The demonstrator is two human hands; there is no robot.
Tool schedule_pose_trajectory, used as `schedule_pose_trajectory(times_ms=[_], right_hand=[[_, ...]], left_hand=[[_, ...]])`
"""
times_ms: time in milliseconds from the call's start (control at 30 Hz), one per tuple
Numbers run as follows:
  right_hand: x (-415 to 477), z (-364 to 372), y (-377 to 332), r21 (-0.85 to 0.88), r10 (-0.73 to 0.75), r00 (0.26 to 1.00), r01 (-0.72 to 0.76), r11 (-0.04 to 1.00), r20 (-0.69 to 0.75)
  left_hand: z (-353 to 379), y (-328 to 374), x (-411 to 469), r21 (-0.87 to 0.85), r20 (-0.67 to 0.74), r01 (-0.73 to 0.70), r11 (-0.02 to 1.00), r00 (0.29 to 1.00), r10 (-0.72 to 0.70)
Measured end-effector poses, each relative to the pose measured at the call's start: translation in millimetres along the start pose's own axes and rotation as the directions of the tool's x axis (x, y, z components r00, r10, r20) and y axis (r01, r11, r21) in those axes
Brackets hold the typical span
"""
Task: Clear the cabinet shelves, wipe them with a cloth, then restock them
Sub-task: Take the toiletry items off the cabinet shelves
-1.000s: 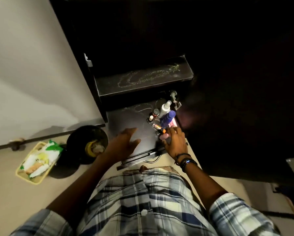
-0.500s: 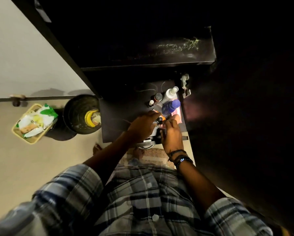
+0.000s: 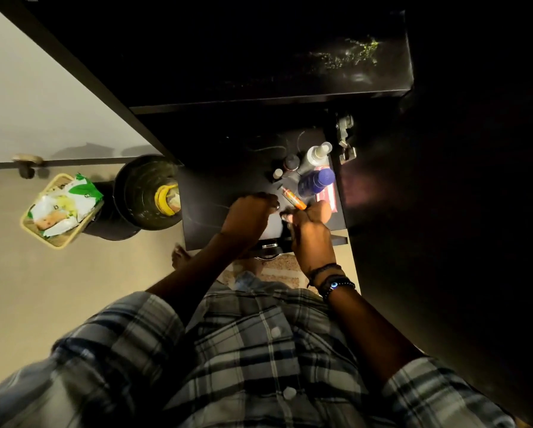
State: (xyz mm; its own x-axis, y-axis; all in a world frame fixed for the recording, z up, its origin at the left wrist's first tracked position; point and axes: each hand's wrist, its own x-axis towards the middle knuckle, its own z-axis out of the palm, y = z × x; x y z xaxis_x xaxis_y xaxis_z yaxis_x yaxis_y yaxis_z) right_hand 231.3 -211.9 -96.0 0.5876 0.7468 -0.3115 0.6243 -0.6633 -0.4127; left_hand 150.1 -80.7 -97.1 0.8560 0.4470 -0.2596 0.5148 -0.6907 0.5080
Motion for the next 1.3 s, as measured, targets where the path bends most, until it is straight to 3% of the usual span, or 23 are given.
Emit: schedule_pose_trajectory(times_ms=[100,233,333,433,600,700,933,1033,1200,1300], right_hand=[[14,5,-18,0.099,-0.080,0.996,0.082,0.992,-0.023],[48,20,-47,0.105,-0.176,0.984,0.172,0.979,0.024],[72,27,-74,0.149,-0.187,0.982,0.182,0.972,0.022],[91,32,-95,0.189,-0.225,0.974,0.214,0.958,0.035],[105,40,-109,0.130,-0.297,0.954,0.290,0.948,0.034],[105,38,-111,0.185,-0.237,0.971,0.225,0.957,0.043],[91,21,-104,0.226,-0.236,0.972,0.229,0.947,0.003],[86,8,-98,0.140,-0.209,0.978,0.209,0.968,-0.018],[87,-23,-76,-0.099,-0.112,0.984,0.099,0.990,-0.137],[89,-38,-62,-0.190,-0.057,0.994,0.038,0.981,-0.096]], left_hand=[[-14,-40,-12,-0.049,-0.067,0.114,0.992,0.991,-0.117],[-39,-87,-18,-0.048,-0.157,0.289,0.956,0.943,-0.293],[-57,-97,-14,-0.071,-0.234,0.291,0.954,0.925,-0.300],[-64,-101,-10,-0.065,-0.211,0.296,0.953,0.929,-0.303],[-60,-104,-8,-0.082,-0.245,0.290,0.954,0.922,-0.301],[-56,-106,-6,-0.106,-0.270,0.264,0.959,0.920,-0.284],[-51,-107,-10,-0.108,-0.317,0.237,0.965,0.912,-0.259],[-56,-100,-12,-0.070,-0.328,0.301,0.951,0.893,-0.307],[-65,-57,-17,-0.070,-0.294,0.125,0.990,0.945,-0.140],[-53,-31,-5,-0.054,-0.245,0.087,0.995,0.965,-0.097]])
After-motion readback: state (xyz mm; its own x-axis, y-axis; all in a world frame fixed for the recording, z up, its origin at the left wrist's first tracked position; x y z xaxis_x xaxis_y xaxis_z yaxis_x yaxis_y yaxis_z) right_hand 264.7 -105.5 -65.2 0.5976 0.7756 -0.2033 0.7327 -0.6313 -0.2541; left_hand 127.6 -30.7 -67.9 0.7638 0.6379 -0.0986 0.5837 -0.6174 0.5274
